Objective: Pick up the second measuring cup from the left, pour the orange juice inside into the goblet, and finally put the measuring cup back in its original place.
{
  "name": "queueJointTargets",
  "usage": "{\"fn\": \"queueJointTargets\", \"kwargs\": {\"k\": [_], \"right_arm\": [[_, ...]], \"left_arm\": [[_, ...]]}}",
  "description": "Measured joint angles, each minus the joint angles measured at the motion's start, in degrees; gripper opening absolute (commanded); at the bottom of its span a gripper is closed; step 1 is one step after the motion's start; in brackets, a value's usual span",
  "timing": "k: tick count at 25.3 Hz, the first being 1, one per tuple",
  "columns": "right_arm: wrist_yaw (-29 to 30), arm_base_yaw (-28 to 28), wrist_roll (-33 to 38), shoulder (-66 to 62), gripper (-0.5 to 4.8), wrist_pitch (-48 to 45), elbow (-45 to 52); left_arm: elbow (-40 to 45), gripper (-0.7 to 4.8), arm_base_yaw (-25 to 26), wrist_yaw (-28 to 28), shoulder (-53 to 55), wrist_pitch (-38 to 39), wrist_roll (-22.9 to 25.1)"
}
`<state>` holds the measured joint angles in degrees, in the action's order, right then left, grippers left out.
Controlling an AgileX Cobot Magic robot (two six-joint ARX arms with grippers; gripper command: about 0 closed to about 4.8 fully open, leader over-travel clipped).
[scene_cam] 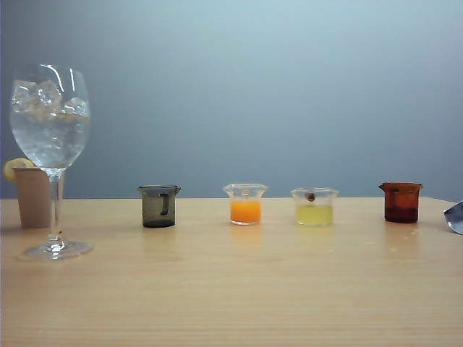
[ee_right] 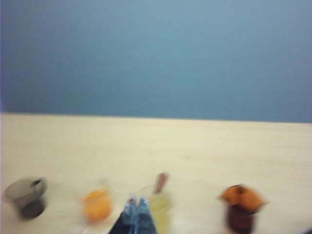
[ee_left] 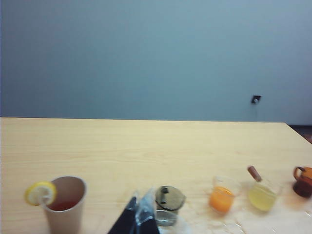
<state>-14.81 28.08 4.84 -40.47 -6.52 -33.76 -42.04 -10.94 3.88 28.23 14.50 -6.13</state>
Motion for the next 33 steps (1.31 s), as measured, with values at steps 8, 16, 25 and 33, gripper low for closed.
{"fn": "queueJointTargets", "kwargs": {"k": [8,16,25,33], "right_arm": [[-4.04,10.27,1.42,-19.98,-0.09,-15.19,0.13],[-1.68,10.21,4.79,-39.19,-0.09,-30.08,0.0],[-1.7,10.21,5.68,-58.88,-0.09,-37.53,-6.4],[-6.88,10.23,6.67,-70.18,-0.09,-38.4,-17.81]], "left_arm": [[-0.5,-0.05,-16.72,-10.64,5.03,3.17,5.29],[-0.5,-0.05,-20.63,-11.19,8.92,3.85,5.31],[-0.5,-0.03,-20.59,-11.63,9.73,5.05,7.93],[-0.5,-0.03,-20.61,-11.61,9.77,5.07,8.04]]}}
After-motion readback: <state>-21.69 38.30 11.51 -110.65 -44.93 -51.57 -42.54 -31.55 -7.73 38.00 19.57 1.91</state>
